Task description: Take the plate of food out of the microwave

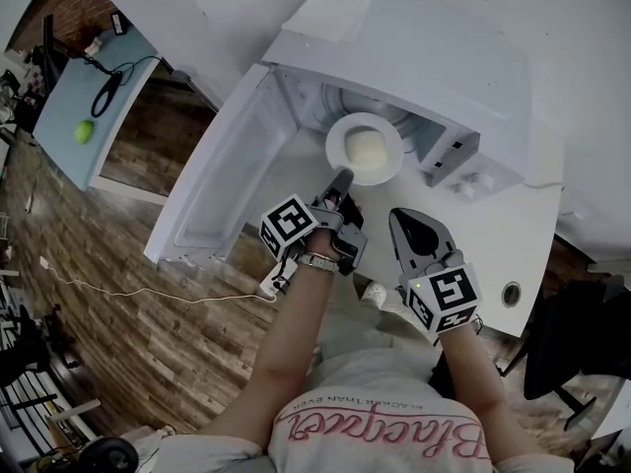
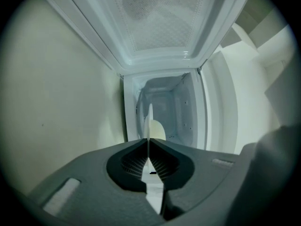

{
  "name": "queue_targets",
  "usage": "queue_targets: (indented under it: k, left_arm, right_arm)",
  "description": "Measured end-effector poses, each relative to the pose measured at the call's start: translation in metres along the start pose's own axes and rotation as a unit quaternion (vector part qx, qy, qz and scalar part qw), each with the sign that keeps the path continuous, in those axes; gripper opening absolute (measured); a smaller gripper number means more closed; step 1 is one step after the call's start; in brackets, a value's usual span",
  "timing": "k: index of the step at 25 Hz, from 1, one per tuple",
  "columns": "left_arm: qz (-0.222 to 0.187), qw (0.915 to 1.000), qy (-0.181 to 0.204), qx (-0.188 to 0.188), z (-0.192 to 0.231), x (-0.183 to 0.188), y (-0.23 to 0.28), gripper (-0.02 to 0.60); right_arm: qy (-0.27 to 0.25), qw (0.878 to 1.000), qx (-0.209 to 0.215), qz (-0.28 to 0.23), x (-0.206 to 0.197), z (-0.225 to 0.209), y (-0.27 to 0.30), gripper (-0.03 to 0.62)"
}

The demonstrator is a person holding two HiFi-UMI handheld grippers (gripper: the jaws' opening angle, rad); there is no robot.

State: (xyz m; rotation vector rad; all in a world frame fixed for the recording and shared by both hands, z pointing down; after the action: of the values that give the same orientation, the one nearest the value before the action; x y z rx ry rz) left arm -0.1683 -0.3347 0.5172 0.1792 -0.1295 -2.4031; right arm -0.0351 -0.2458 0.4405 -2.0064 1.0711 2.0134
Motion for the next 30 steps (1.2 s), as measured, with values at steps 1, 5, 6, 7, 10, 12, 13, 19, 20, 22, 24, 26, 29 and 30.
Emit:
queue_targets:
  k: [1, 5, 6, 7, 10, 12, 13, 19, 20, 22, 24, 26, 29, 30]
  left_arm:
    - [-0.002, 1.0000, 0.000, -0.001, -0.001, -0.002, -0.002, 0.017]
    - [-0.009, 1.0000, -0.001, -0.002, -0.005, -0.013, -0.011, 0.017]
    - [-0.011, 0.9999, -0.002, -0.003, -0.005, -0.015, -0.013, 0.017]
    - [-0.011, 0.9999, -0.003, -0.003, -0.006, -0.017, -0.015, 0.017]
    - [-0.011, 0.9999, -0.005, -0.004, -0.007, -0.022, -0.020, 0.017]
    - [-0.011, 0.9999, -0.006, -0.005, -0.008, -0.025, -0.022, 0.017]
    - [-0.011, 0.9999, -0.007, -0.004, -0.008, -0.026, -0.023, 0.017]
    - [-0.015, 0.9999, -0.005, -0.005, -0.012, -0.033, -0.032, 0.017]
    - [-0.016, 0.9998, -0.005, -0.006, -0.013, -0.034, -0.034, 0.017]
    - [-0.016, 0.9998, -0.005, -0.006, -0.015, -0.036, -0.036, 0.017]
    - [-0.017, 0.9998, -0.005, -0.006, -0.018, -0.037, -0.040, 0.017]
    - [-0.020, 0.9998, -0.003, -0.007, -0.021, -0.036, -0.043, 0.017]
    - [-0.023, 0.9997, 0.002, -0.008, -0.028, -0.037, -0.049, 0.017]
    - [-0.024, 0.9997, 0.002, -0.009, -0.030, -0.037, -0.050, 0.017]
  right_arm:
    - [0.001, 1.000, 0.003, -0.002, 0.000, 0.001, -0.003, 0.011]
    - [0.007, 1.000, 0.015, -0.007, -0.002, 0.003, -0.013, 0.011]
    - [0.007, 1.000, 0.016, -0.008, -0.001, 0.003, -0.015, 0.011]
    - [0.007, 1.000, 0.017, -0.009, -0.001, 0.003, -0.017, 0.011]
    - [0.007, 1.000, 0.023, -0.013, 0.002, 0.005, -0.019, 0.011]
    - [0.005, 1.000, 0.025, -0.017, 0.004, 0.005, -0.018, 0.011]
    - [0.003, 1.000, 0.025, -0.018, 0.005, 0.005, -0.018, 0.011]
    - [0.002, 0.999, 0.025, -0.020, 0.005, 0.002, -0.023, 0.011]
    - [0.001, 0.999, 0.025, -0.022, 0.005, 0.001, -0.024, 0.011]
    - [0.000, 0.999, 0.025, -0.026, 0.008, 0.000, -0.026, 0.011]
    - [0.000, 0.999, 0.026, -0.032, 0.012, -0.001, -0.028, 0.011]
    - [-0.003, 0.999, 0.027, -0.038, 0.017, -0.001, -0.030, 0.011]
    - [-0.010, 0.999, 0.026, -0.045, 0.024, -0.002, -0.035, 0.011]
    - [-0.010, 0.999, 0.026, -0.046, 0.025, -0.003, -0.036, 0.011]
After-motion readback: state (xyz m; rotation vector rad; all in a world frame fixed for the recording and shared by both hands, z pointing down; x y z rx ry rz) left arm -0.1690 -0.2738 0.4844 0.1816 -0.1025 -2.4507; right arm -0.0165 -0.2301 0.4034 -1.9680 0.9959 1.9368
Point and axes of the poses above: the fingertips, and each gripper's own axes: y forward along the fingers, z to its left, x out of its top, the point moved 5 cm from there along -y, backward along the fingers, and after that the axes turned 6 degrees about z, right-handed, at the moved point
